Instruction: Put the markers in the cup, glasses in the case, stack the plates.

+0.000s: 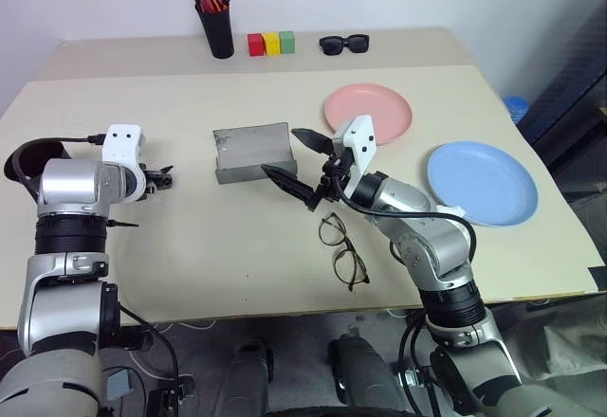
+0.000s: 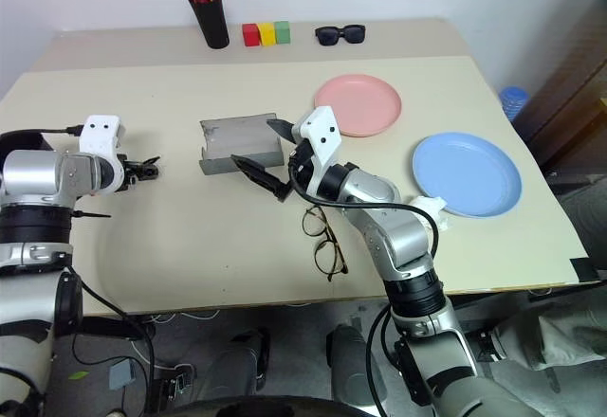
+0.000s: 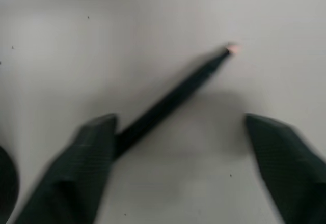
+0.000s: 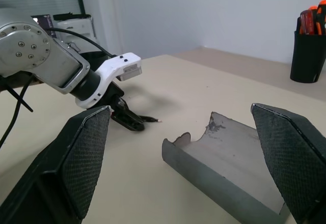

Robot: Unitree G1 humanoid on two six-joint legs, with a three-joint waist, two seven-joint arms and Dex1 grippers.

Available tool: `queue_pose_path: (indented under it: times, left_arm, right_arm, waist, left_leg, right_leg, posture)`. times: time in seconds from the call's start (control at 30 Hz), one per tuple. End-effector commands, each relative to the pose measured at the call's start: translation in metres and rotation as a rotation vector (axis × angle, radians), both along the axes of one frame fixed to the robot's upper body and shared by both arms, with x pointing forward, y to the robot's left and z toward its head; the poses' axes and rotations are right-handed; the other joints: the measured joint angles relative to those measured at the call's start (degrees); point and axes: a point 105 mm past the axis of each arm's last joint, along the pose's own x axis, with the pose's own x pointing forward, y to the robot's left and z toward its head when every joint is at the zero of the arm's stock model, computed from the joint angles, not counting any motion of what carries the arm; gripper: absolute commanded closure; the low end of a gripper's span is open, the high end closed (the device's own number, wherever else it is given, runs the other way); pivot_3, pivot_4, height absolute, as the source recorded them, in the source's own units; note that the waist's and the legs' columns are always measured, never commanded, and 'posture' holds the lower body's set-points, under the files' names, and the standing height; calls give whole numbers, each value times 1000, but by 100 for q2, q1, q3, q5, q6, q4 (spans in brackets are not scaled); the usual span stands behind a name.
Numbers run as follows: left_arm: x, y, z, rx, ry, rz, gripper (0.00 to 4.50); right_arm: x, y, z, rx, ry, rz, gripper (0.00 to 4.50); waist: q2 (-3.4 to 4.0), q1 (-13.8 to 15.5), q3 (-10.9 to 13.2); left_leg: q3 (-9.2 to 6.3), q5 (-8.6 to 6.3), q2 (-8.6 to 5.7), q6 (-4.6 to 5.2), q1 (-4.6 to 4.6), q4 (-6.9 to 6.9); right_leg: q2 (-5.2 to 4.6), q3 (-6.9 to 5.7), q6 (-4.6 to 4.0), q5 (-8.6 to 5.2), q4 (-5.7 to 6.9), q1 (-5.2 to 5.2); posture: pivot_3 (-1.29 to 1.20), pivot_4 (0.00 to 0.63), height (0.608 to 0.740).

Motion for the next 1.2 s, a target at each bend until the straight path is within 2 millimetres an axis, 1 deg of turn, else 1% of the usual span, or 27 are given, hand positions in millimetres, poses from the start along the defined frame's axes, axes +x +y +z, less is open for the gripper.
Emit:
queue_pose_path:
  times: [0.03,0.13,0.17,0.23,0.33,0.4,0.47,0.5,0.57,0.6,0.63,0.67,0.7,0.77,0.83,0.87,0.93,0.97,1.0,1.03,1.07,1.1,1.13,1.17,1.2]
  left_arm:
    - [-8,3,-4,-19,29,17,2816]
    - [-9,-2,-1,-43,16,7,4372]
    - [-9,-4,0,-50,10,5,4447]
    - [-7,-14,7,-88,-38,-22,4447]
    - [0,-37,30,-151,-188,-118,4447]
    - [5,-48,53,-132,-340,-164,4447]
    - [7,-58,87,-82,-564,-207,4447]
    - [6,-60,96,-71,-629,-218,4447]
    - [2,-51,130,-57,-842,-149,4447]
    - [-2,-42,146,-47,-944,-95,4447]
    - [-7,-32,158,-31,-1022,-33,4447]
    - [-10,-21,165,-2,-1059,31,4447]
    - [-11,-13,166,21,-1065,77,4447]
    - [-8,-11,159,123,-998,61,4447]
    - [-4,-16,147,171,-913,10,4447]
    - [-2,-20,137,179,-858,-23,4447]
    - [0,-23,110,205,-687,-64,4447]
    - [0,-22,87,182,-550,-63,3951]
    - [-1,-21,70,174,-443,-58,3646]
    - [-3,-21,58,151,-364,-53,3212]
    - [-4,-21,52,136,-320,-51,2770]
    - [-4,-22,51,116,-302,-49,2366]
    - [-4,-23,46,69,-255,-46,1732]
    - [-5,-24,40,30,-193,-52,1291]
    - [-6,-24,35,-6,-136,-59,1291]
  right_arm:
    - [-10,1,14,13,-49,42,0]
    - [-18,-1,4,-49,-37,106,0]
    - [-19,-3,2,-66,-34,117,0]
    - [-19,-8,-2,-94,-29,124,0]
    - [-17,-12,-4,-115,-30,124,0]
    - [-16,-13,-5,-123,-32,119,0]
    - [-14,-14,-5,-128,-37,111,0]
    - [-14,-14,-5,-128,-39,109,0]
    - [-13,-15,-5,-126,-41,107,0]
    - [-13,-15,-5,-125,-42,106,0]
    - [-13,-15,-5,-125,-43,106,0]
    - [-13,-14,-5,-124,-44,106,0]
    - [-13,-14,-4,-124,-44,106,0]
    - [-13,-13,-4,-124,-45,110,0]
    - [-14,-13,-4,-124,-46,114,0]
    - [-14,-12,-4,-124,-46,116,0]
    - [-15,-11,-4,-124,-47,122,0]
    - [-15,-9,-3,-122,-47,126,0]
    - [-15,-8,-3,-121,-48,129,0]
    - [-15,-8,-3,-120,-48,130,0]
    - [-15,-7,-3,-120,-48,131,0]
    - [-15,-7,-3,-119,-48,131,0]
    - [-16,-6,-3,-118,-47,130,0]
    - [-16,-6,-3,-117,-47,130,0]
    - [-16,-6,-3,-116,-46,130,0]
  waist:
    - [0,6,0]
    - [0,30,0]
    - [0,35,0]
    - [0,44,0]
    - [-3,68,1]
    - [-6,99,3]
    - [-10,124,6]
    - [-10,132,6]
    - [-9,135,6]
    - [-10,138,6]
    - [-10,138,6]
    - [-10,137,6]
    - [-10,136,6]
    - [-10,137,6]
    - [-10,138,6]
    - [-10,146,6]
    - [-10,153,6]
    - [-10,151,6]
    - [-10,145,6]
    - [-10,131,6]
    - [-11,125,7]
    - [-12,115,8]
    - [-13,109,8]
    - [-13,113,9]
    - [-13,124,9]
  left_leg:
    - [0,0,0,0,0,0]
    - [0,0,-1,0,0,2]
    - [0,0,-1,0,0,2]
    - [1,0,-1,0,1,3]
    - [0,0,-1,0,0,3]
    - [0,0,0,0,-4,3]
    - [0,1,1,-1,-8,2]
    - [0,1,2,-2,-8,1]
    - [2,1,2,-3,-8,0]
    - [3,1,2,-3,-8,0]
    - [3,1,2,-3,-8,1]
    - [3,1,1,-3,-7,1]
    - [3,1,1,-3,-7,1]
    - [4,1,1,-3,-8,1]
    - [4,1,-1,-2,-7,1]
    - [4,1,-1,-2,-8,2]
    - [3,1,-2,-2,-7,2]
    - [3,1,-3,-2,-7,3]
    - [2,1,-3,-2,-7,3]
    - [2,1,-2,-1,-7,3]
    - [1,1,-2,-1,-7,3]
    - [1,1,-1,-1,-7,3]
    - [1,1,0,-1,-7,2]
    - [1,1,0,-1,-7,2]
    - [-1,1,1,-1,-7,1]
  right_leg:
    - [0,0,0,0,0,0]
    - [-2,0,0,0,0,3]
    - [-2,0,0,0,-1,4]
    - [-2,0,0,0,-1,4]
    - [-2,0,0,0,-1,3]
    - [-3,-1,0,0,-4,1]
    - [-3,0,-1,0,-6,-4]
    - [-4,0,-1,0,-7,-4]
    - [-5,0,-1,0,-10,-4]
    - [-6,1,-1,0,-10,-4]
    - [-6,1,-1,1,-12,-3]
    - [-6,1,-1,1,-12,-3]
    - [-6,1,-1,1,-12,-3]
    - [-5,1,-1,1,-12,-3]
    - [-4,1,0,1,-12,-2]
    - [-4,1,0,1,-12,0]
    - [-5,0,0,1,-14,3]
    - [-5,0,0,1,-14,4]
    - [-4,0,0,1,-14,4]
    - [-2,0,0,1,-13,4]
    - [-1,-1,0,0,-11,3]
    - [0,-1,0,0,-9,0]
    - [2,-1,0,1,-9,-1]
    - [2,-1,0,0,-7,-3]
    - [3,-1,0,0,-5,-4]
  posture:
    - [0,150,740]
    - [0,150,740]
    - [0,150,740]
    - [0,150,740]
    - [0,150,740]
    - [0,150,740]
    - [0,150,740]
    - [0,150,740]
    - [0,150,740]
    - [0,150,740]
    - [0,150,740]
    - [0,150,740]
    - [0,150,740]
    - [0,150,740]
    - [0,150,740]
    - [0,150,740]
    - [0,150,740]
    - [0,150,740]
    - [0,150,740]
    - [0,150,740]
    - [0,150,740]
    - [0,150,740]
    - [0,150,740]
    - [0,150,740]
    - [0,150,740]
